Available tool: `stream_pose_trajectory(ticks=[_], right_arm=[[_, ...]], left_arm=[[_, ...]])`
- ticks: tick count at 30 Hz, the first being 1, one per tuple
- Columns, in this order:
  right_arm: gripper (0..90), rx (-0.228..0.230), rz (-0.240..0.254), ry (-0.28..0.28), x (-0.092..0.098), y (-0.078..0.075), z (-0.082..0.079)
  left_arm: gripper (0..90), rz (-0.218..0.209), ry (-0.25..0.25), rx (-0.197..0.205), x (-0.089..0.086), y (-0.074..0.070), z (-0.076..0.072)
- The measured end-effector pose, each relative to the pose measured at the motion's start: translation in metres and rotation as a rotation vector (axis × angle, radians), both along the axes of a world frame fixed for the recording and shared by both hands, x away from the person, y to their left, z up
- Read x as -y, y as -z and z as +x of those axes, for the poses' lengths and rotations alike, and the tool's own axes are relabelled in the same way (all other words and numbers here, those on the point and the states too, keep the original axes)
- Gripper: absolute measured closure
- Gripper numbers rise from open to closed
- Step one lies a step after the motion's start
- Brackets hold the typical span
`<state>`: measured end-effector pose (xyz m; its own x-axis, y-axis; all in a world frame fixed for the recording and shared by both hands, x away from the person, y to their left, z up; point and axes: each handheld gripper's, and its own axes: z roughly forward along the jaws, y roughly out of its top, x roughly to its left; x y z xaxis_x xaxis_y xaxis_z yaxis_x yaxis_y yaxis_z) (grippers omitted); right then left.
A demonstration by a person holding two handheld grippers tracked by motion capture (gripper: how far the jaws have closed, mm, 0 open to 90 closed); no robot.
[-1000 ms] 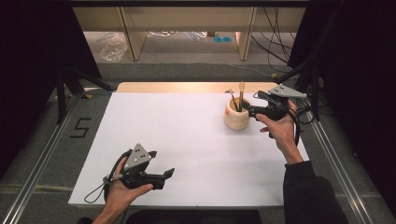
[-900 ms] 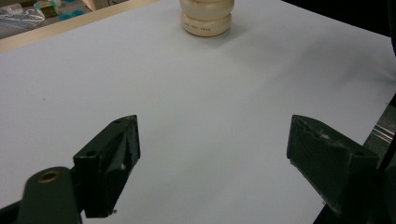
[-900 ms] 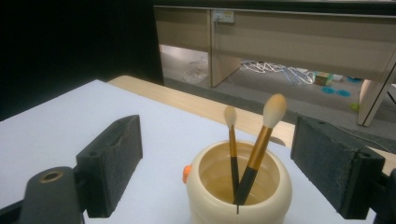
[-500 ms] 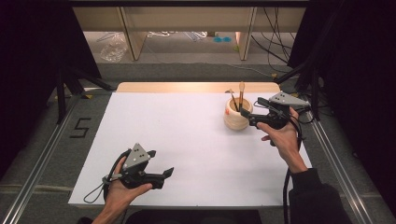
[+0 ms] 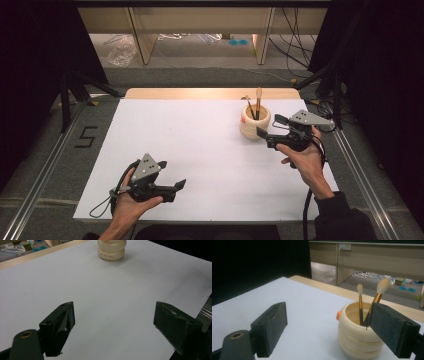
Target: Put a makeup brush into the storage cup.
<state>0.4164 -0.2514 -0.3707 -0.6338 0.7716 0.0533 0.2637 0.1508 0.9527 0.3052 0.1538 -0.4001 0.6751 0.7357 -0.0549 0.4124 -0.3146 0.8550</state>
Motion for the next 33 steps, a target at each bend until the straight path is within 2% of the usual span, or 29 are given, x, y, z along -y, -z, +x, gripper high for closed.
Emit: stream_pose_trajectory(ticks=[2, 4, 5, 6, 8, 9, 10, 11, 13, 18, 22, 25, 27, 30, 32, 33], right_arm=[[16.3, -0.034, -0.001, -0.004, 0.0, 0.001, -0.004], [16.3, -0.035, -0.001, -0.005, 0.0, 0.002, -0.006], [16.3, -0.017, 0.006, -0.006, -0.001, 0.004, -0.007], [16.3, -0.028, 0.004, -0.006, -0.001, 0.004, -0.009], [16.3, -0.011, -0.002, -0.007, -0.001, 0.006, -0.01], [16.3, -0.014, 0.006, -0.012, -0.001, 0.007, -0.011], [16.3, -0.039, 0.009, -0.015, -0.002, 0.007, -0.013], [16.3, -0.048, -0.003, -0.02, -0.001, 0.007, -0.014], [16.3, -0.033, 0.004, -0.019, -0.002, 0.009, -0.015], [16.3, -0.047, 0.006, -0.025, -0.002, 0.009, -0.021], [16.2, -0.032, 0.026, -0.041, -0.004, 0.012, -0.027], [16.2, -0.045, 0.012, -0.042, -0.003, 0.013, -0.032], [16.2, -0.041, 0.027, -0.049, -0.004, 0.016, -0.034], [16.2, -0.05, 0.007, -0.049, -0.002, 0.018, -0.037], [16.2, -0.052, 0.024, -0.052, -0.003, 0.02, -0.039], [16.2, -0.055, 0.018, -0.055, -0.002, 0.021, -0.04]], left_arm=[[16.9, 0.0, -0.001, 0.0, 0.0, 0.0, 0.0], [16.9, 0.001, -0.002, 0.0, 0.0, 0.0, 0.0], [16.9, 0.0, -0.003, -0.001, 0.0, 0.0, 0.0], [16.9, -0.001, -0.002, -0.001, 0.0, 0.0, 0.0], [16.9, -0.006, 0.002, -0.001, -0.001, 0.0, 0.0], [16.9, -0.006, 0.001, -0.001, -0.001, 0.0, 0.0], [16.9, -0.006, 0.001, -0.001, -0.001, 0.0, 0.0], [16.9, -0.005, 0.001, 0.0, -0.001, 0.0, 0.0], [16.9, -0.002, -0.004, 0.002, -0.001, -0.001, 0.0], [16.9, -0.005, -0.005, 0.004, -0.001, -0.001, 0.0], [16.9, -0.006, -0.005, 0.005, -0.001, -0.001, 0.0], [16.9, -0.005, -0.005, 0.006, -0.001, -0.001, 0.0], [16.9, -0.005, -0.005, 0.006, -0.001, -0.001, 0.0], [16.9, -0.006, -0.006, 0.006, -0.001, -0.001, 0.0], [16.9, -0.007, -0.006, 0.006, -0.001, -0.001, 0.0], [16.9, -0.006, -0.006, 0.006, -0.001, -0.001, 0.0]])
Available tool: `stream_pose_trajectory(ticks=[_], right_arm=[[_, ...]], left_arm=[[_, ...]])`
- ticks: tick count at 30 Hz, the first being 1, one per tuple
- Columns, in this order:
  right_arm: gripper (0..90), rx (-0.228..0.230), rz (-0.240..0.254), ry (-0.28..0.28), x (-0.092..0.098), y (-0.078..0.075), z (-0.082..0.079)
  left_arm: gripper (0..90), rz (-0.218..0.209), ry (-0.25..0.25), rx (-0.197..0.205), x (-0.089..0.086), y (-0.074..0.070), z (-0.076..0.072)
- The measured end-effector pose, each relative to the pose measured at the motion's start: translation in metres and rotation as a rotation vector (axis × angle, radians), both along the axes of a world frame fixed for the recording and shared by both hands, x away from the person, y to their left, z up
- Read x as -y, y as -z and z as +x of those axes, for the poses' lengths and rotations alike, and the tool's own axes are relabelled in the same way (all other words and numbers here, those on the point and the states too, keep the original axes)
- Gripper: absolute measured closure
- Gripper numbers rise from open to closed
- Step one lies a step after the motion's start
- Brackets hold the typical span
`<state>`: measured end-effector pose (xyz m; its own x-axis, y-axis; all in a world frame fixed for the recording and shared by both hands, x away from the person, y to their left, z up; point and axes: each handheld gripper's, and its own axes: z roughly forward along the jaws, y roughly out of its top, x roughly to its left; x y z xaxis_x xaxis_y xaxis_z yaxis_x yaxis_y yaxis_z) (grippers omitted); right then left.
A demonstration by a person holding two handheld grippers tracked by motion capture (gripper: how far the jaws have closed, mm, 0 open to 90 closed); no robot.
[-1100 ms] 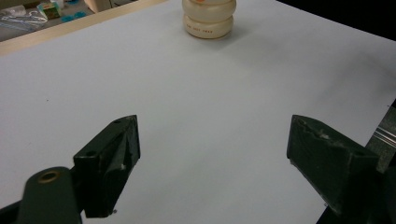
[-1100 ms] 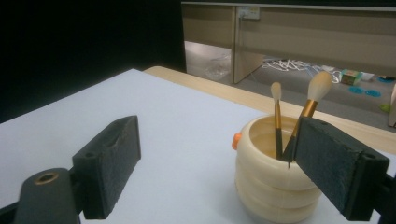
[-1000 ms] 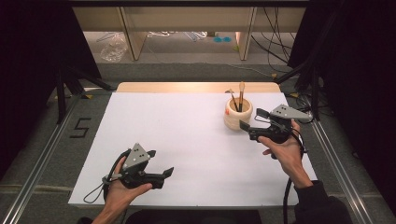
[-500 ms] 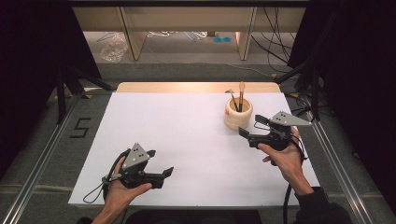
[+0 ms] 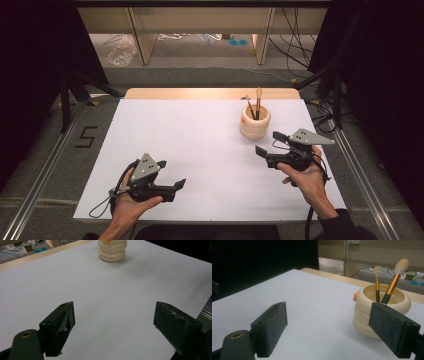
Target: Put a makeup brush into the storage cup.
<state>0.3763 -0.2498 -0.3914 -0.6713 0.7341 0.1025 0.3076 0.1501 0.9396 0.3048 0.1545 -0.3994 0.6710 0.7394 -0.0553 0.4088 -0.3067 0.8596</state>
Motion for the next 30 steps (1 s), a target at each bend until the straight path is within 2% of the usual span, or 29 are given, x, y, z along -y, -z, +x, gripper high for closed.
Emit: stream_pose_trajectory(ticks=[5, 8, 10, 11, 13, 16, 18, 21, 22, 23, 25, 30], right_arm=[[16.2, -0.015, -0.022, 0.0, 0.003, 0.004, -0.006], [16.2, -0.01, -0.005, -0.004, 0.002, 0.009, -0.01], [16.2, -0.026, -0.024, -0.009, 0.002, 0.011, -0.013], [16.2, -0.007, -0.017, -0.009, 0.002, 0.013, -0.014], [16.2, -0.038, -0.025, -0.013, 0.002, 0.014, -0.018], [16.2, -0.028, -0.004, -0.018, 0.001, 0.016, -0.022], [16.2, -0.038, -0.013, -0.028, 0.001, 0.015, -0.026], [16.2, -0.025, 0.002, -0.033, -0.002, 0.016, -0.031], [16.2, -0.026, -0.015, -0.03, -0.002, 0.016, -0.033], [16.2, -0.023, 0.0, -0.034, -0.003, 0.017, -0.034], [16.2, -0.02, -0.011, -0.04, -0.004, 0.017, -0.038], [16.2, -0.019, 0.013, -0.052, -0.005, 0.016, -0.047]], left_arm=[[16.9, -0.001, -0.001, 0.0, 0.0, 0.0, 0.0], [16.9, -0.002, -0.001, 0.001, 0.0, 0.0, 0.0], [16.9, -0.001, 0.0, 0.001, 0.0, 0.0, 0.0], [16.8, -0.002, 0.0, 0.002, 0.0, 0.0, -0.001], [16.8, -0.002, 0.001, 0.003, 0.0, 0.0, -0.001], [16.8, -0.006, -0.003, 0.003, -0.001, -0.001, -0.001], [16.8, -0.009, -0.003, 0.005, -0.001, -0.001, -0.001], [16.8, -0.011, -0.002, 0.007, 0.0, -0.001, -0.001], [16.9, -0.01, -0.001, 0.007, 0.0, -0.001, -0.001], [16.8, -0.01, -0.001, 0.008, 0.0, -0.001, -0.001], [16.8, -0.011, 0.0, 0.009, 0.0, -0.001, -0.001], [16.8, -0.022, 0.006, 0.015, -0.001, -0.001, -0.001]])
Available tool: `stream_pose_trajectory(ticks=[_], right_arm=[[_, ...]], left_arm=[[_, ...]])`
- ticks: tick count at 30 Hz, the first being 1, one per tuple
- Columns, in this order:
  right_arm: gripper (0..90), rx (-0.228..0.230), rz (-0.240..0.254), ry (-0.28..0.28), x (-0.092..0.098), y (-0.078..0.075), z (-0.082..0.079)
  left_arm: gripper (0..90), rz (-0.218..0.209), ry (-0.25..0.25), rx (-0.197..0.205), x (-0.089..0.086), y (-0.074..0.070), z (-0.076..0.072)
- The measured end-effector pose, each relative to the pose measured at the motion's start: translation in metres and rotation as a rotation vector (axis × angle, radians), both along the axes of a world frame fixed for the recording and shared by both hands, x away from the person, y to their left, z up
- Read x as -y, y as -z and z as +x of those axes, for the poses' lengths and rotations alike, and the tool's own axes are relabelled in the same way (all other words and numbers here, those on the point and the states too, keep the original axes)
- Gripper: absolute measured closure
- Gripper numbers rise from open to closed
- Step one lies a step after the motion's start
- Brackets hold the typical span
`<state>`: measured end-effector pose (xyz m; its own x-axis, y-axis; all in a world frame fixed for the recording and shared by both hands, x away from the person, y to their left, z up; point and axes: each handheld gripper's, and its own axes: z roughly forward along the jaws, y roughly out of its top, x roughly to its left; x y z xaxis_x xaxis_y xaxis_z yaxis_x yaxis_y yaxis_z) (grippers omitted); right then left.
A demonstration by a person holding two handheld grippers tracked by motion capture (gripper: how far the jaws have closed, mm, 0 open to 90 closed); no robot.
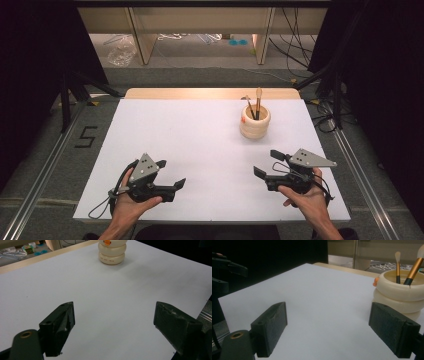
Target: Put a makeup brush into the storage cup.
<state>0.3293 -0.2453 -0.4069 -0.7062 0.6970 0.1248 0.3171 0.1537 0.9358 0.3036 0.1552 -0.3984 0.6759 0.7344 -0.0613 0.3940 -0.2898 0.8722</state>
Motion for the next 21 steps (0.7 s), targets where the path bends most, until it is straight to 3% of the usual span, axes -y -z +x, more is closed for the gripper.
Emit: stream_pose_trajectory(ticks=[3, 6, 7, 13, 21], right_arm=[[16.2, 0.013, -0.002, 0.006, 0.0012, -0.0014, -0.0047], [16.2, 0.023, 0.027, 0.002, 0.0014, -0.0003, -0.0074], [16.2, 0.014, 0.005, 0.008, 0.0025, -0.001, -0.009], [16.2, 0.016, 0.018, 0.004, 0.0022, 0.0022, -0.0107], [16.2, 0.006, 0.0, 0.005, 0.004, 0.0025, -0.0104]], left_arm=[[16.8, 0.002, -0.006, 0.001, 0.0005, -0.0003, -0.0007], [16.8, 0.0, -0.004, 0.001, 0.0005, -0.0001, -0.0005], [16.8, 0.003, -0.006, 0.001, 0.0003, -0.0004, -0.0006], [16.8, -0.003, -0.002, 0.001, 0.0004, 0.0001, -0.0002], [16.8, -0.002, -0.002, 0.001, 0.0, 0.0001, 0.0]])
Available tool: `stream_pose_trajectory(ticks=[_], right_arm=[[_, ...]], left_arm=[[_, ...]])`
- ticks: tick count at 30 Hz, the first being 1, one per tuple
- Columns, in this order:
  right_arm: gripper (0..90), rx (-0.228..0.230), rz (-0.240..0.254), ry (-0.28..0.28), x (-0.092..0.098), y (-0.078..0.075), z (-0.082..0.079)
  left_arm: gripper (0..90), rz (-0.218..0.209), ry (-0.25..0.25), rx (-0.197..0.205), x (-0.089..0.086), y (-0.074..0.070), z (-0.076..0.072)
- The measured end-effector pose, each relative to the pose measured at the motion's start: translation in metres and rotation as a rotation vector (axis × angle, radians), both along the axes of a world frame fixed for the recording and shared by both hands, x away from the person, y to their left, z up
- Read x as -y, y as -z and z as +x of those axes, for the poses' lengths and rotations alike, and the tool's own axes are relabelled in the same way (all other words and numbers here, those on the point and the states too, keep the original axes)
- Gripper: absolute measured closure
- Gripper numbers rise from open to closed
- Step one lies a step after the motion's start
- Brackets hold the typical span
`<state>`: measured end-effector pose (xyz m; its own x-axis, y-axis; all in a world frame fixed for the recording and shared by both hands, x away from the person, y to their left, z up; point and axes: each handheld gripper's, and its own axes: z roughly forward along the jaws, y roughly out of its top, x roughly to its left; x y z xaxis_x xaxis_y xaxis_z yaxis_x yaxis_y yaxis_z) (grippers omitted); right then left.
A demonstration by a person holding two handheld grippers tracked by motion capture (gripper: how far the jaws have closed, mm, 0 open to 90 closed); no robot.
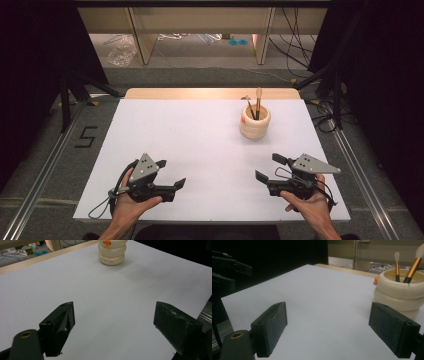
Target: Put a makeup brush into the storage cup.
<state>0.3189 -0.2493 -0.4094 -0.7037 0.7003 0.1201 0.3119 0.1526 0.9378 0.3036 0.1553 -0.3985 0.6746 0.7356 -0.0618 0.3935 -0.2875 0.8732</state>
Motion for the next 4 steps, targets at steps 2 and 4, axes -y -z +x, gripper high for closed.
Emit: stream_pose_trajectory(ticks=[2, 4], right_arm=[[16.2, 0.0, -0.001, 0.001, 0.0002, 0.0002, 0.0002], [16.2, -0.001, 0.002, 0.002, 0.0004, 0.0004, 0.0002]], left_arm=[[16.8, 0.003, -0.001, 0.0, 0.0, -0.0002, -0.0002], [16.8, 0.008, -0.004, -0.001, 0.0001, -0.0003, -0.0003]])
